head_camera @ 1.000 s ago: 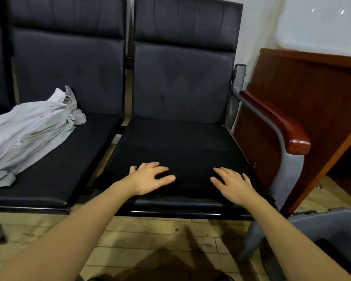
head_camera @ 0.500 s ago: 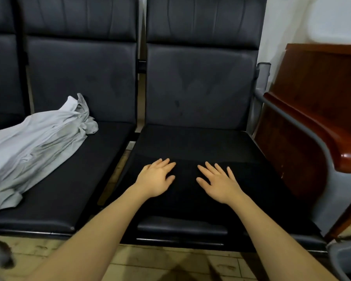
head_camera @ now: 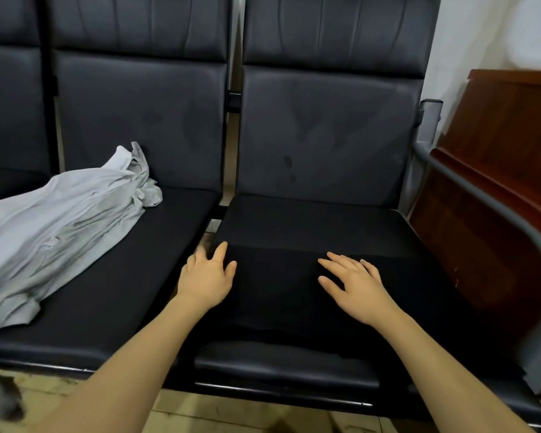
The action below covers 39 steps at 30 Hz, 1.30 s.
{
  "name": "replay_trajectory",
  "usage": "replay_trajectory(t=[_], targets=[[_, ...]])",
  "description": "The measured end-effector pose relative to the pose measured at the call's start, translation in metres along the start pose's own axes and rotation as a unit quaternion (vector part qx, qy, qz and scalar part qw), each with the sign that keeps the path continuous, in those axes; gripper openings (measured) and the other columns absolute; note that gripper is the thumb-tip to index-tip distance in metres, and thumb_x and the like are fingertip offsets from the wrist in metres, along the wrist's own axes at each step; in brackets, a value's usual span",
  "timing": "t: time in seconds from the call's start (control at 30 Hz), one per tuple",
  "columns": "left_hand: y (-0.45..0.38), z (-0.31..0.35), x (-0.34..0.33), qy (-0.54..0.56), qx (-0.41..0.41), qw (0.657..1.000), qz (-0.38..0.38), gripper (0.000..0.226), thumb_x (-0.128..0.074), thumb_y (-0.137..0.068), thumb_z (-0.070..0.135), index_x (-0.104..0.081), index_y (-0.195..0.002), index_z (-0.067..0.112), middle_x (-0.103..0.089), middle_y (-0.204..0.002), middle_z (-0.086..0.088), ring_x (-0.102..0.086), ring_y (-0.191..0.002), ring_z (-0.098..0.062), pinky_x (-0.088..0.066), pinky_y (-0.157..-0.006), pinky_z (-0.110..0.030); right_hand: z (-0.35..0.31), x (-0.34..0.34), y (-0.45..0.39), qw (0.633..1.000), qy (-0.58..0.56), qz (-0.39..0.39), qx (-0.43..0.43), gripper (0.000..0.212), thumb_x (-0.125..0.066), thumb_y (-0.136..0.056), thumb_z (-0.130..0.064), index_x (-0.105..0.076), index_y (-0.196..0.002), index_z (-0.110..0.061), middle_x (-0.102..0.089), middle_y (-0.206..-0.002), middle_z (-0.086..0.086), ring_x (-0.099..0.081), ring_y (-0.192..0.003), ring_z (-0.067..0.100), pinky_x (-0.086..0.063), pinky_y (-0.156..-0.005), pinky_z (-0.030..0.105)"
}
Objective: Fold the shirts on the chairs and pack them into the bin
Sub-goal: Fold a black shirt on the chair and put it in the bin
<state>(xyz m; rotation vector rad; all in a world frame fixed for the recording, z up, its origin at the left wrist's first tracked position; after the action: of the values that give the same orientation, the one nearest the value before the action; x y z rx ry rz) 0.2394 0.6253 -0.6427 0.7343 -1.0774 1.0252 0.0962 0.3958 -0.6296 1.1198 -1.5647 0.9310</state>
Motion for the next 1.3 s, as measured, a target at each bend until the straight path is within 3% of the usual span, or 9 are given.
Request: replay_trajectory(t=[0.17, 0.27, 0.4, 0.53, 0.7, 0.77, 0.83, 1.13, 1.3], targets=[[0.011, -0.006, 0.013, 0.006, -0.011, 0.999, 0.04, 0.05, -0.046, -0.097, 0.035, -0.03, -0.144, 0.031, -0.048, -0.131, -0.007, -0.045, -0.12, -0.028, -0.034, -0.1, -0.046, -0.024, -0.014, 0.001, 0.999, 0.009, -0.026, 0.03, 0.051, -0.03, -0.101, -0.047, -0.018, -0.15, -0.038, -0.015, -0.158, -0.014, -0.007, -0.146, 0.008, -0.007, -0.117, 0.03], [0.013, -0.007, 0.018, 0.068, -0.043, 0.994, 0.079, 0.047, -0.056, -0.093, 0.021, -0.043, -0.138, 0.03, -0.056, -0.117, -0.001, -0.051, -0.114, -0.02, -0.03, -0.102, -0.042, -0.035, -0.02, -0.001, 0.999, 0.017, -0.024, 0.025, 0.05, -0.026, -0.101, -0.048, -0.018, -0.15, -0.038, -0.014, -0.158, -0.014, -0.004, -0.147, 0.008, -0.005, -0.117, 0.031], [0.01, -0.011, 0.03, 0.145, -0.089, 0.977, 0.128, 0.043, -0.055, -0.092, 0.012, -0.051, -0.134, 0.022, -0.058, -0.116, -0.008, -0.055, -0.109, -0.026, -0.043, -0.095, -0.037, -0.052, -0.026, -0.004, 1.0, 0.014, -0.016, 0.02, 0.05, -0.025, -0.101, -0.048, -0.019, -0.15, -0.036, -0.014, -0.159, -0.012, -0.004, -0.147, 0.01, -0.005, -0.117, 0.033], [0.012, -0.01, 0.06, 0.231, -0.12, 0.943, 0.207, 0.047, -0.061, -0.088, 0.008, -0.053, -0.133, 0.02, -0.061, -0.11, -0.005, -0.056, -0.106, -0.017, -0.042, -0.092, -0.025, -0.074, -0.032, -0.009, 1.0, -0.019, 0.018, 0.005, 0.049, -0.03, -0.101, -0.046, -0.028, -0.148, -0.033, -0.021, -0.157, -0.009, -0.01, -0.146, 0.013, -0.008, -0.116, 0.034], [0.029, 0.027, 0.07, 0.206, -0.222, 0.924, 0.233, 0.048, -0.066, -0.084, 0.009, -0.055, -0.131, 0.019, -0.064, -0.102, -0.002, -0.061, -0.099, -0.015, -0.052, -0.087, -0.04, -0.079, -0.028, -0.013, 0.985, -0.158, 0.062, 0.019, 0.04, -0.046, -0.099, -0.032, -0.05, -0.137, -0.023, -0.042, -0.146, -0.007, -0.032, -0.138, 0.013, -0.019, -0.113, 0.03], [0.033, 0.041, 0.073, 0.223, -0.231, 0.917, 0.236, 0.048, -0.066, -0.085, 0.011, -0.056, -0.13, 0.02, -0.065, -0.105, 0.001, -0.061, -0.101, -0.012, -0.052, -0.089, -0.039, -0.068, -0.015, -0.008, 0.967, -0.234, 0.103, 0.022, 0.032, -0.052, -0.096, -0.021, -0.059, -0.127, -0.016, -0.054, -0.133, -0.003, -0.047, -0.126, 0.016, -0.032, -0.108, 0.028], [0.037, 0.058, 0.076, 0.226, -0.241, 0.914, 0.236, 0.045, -0.065, -0.086, 0.013, -0.056, -0.13, 0.021, -0.065, -0.109, 0.003, -0.059, -0.104, -0.01, -0.051, -0.092, -0.036, -0.049, -0.002, 0.001, 0.975, -0.167, 0.141, 0.032, 0.03, -0.053, -0.095, -0.018, -0.061, -0.124, -0.016, -0.058, -0.126, -0.003, -0.052, -0.118, 0.018, -0.036, -0.102, 0.032], [0.048, 0.156, 0.044, 0.21, -0.323, 0.911, 0.143, 0.045, -0.063, -0.089, 0.017, -0.054, -0.131, 0.026, -0.064, -0.116, 0.004, -0.059, -0.108, -0.01, -0.048, -0.095, -0.032, 0.07, 0.029, 0.048, 0.985, 0.026, 0.124, -0.12, 0.04, -0.048, -0.097, -0.035, -0.05, -0.135, -0.023, -0.05, -0.137, -0.003, -0.046, -0.125, 0.019, -0.03, -0.103, 0.036], [0.052, 0.201, 0.023, 0.258, -0.326, 0.905, 0.094, 0.044, -0.063, -0.089, 0.018, -0.054, -0.131, 0.028, -0.062, -0.115, 0.005, -0.056, -0.109, -0.009, -0.047, -0.097, -0.032, 0.087, 0.016, 0.056, 0.99, -0.023, 0.077, -0.116, 0.044, -0.045, -0.098, -0.038, -0.047, -0.14, -0.023, -0.04, -0.149, -0.003, -0.033, -0.139, 0.013, -0.021, -0.113, 0.036]])
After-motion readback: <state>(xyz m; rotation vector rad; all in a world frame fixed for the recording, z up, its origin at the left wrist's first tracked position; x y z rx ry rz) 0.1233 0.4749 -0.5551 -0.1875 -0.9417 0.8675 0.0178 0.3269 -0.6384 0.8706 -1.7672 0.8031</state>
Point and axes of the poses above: each hand's wrist, its own y-axis away from the middle knuckle, its own x-axis out of the back of the hand, z = x × y, the point moved 5 cm from there along -y, towards the middle knuckle
